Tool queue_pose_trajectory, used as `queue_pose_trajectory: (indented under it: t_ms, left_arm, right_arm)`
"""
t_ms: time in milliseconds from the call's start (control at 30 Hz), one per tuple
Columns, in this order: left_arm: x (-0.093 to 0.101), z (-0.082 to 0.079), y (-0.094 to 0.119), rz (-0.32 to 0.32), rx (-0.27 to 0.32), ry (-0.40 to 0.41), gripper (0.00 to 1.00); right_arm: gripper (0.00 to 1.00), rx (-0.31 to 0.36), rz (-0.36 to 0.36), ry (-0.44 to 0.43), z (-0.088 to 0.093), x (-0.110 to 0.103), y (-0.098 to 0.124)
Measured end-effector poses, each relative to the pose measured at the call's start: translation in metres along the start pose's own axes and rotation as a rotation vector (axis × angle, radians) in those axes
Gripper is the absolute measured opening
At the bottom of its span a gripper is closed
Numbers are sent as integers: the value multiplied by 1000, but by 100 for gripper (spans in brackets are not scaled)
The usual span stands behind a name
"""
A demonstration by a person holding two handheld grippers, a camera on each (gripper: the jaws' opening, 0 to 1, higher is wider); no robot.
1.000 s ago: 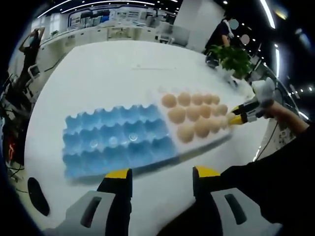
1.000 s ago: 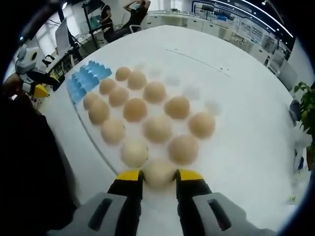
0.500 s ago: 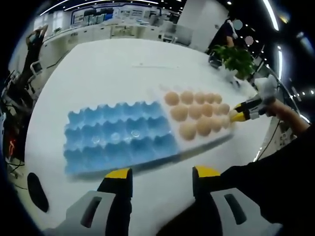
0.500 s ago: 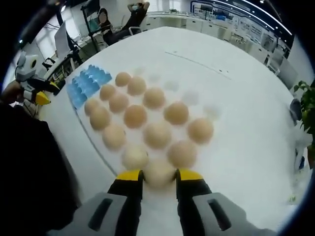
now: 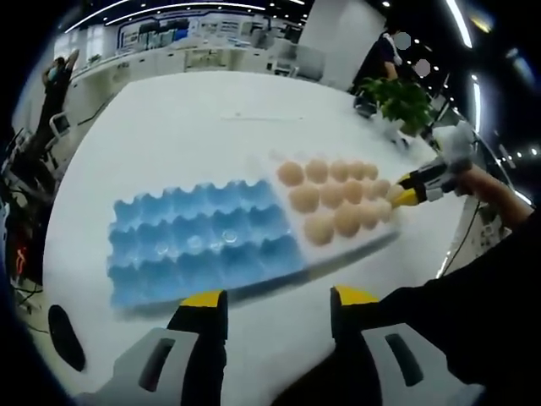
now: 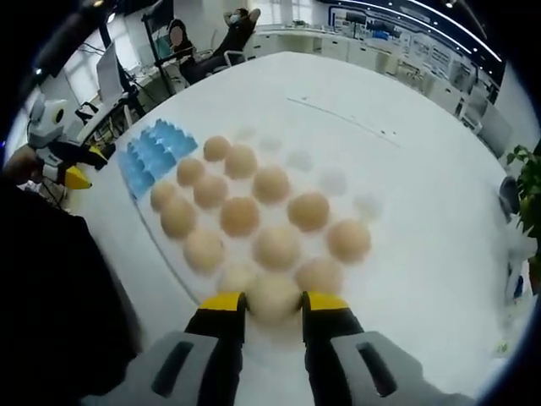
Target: Place the egg into an empty slot of the egg tray after lifting it from the table, then release the egg inside the slot.
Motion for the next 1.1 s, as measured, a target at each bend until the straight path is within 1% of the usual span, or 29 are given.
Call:
queue_pose_trajectory:
  t_ms: [133,433,633,900,1100]
  left_arm:
    - [-1,0,1,-8,-3,0,50]
    - [1,2,0,-2,-7,13,49]
    - [1,3,1,-6,1,17,49]
    - [-2,6,3,-16,-3,25,49]
    - [-1,4,3,-14,2,24,50]
  right_arm:
    - [27,-12,9,17,0,0,-1]
    - [27,10,4,-17,-6,2,3]
    - [27,9,5,13,-10,-2,2]
    - [27,14,0,25,-19,-4,1]
    - [27,22,-3,35,-26,-6,-1]
Point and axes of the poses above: the point that each gripper's makers call its tool centre point, and the gripper's own axes: y roughly backward along the fingers, x roughly to its right, z roughly out of its underside, the point moved 5 cm from there along y, roughly backward along the fingers, and after that the axes turned 10 degrees about -y, right-handed, at the moved point
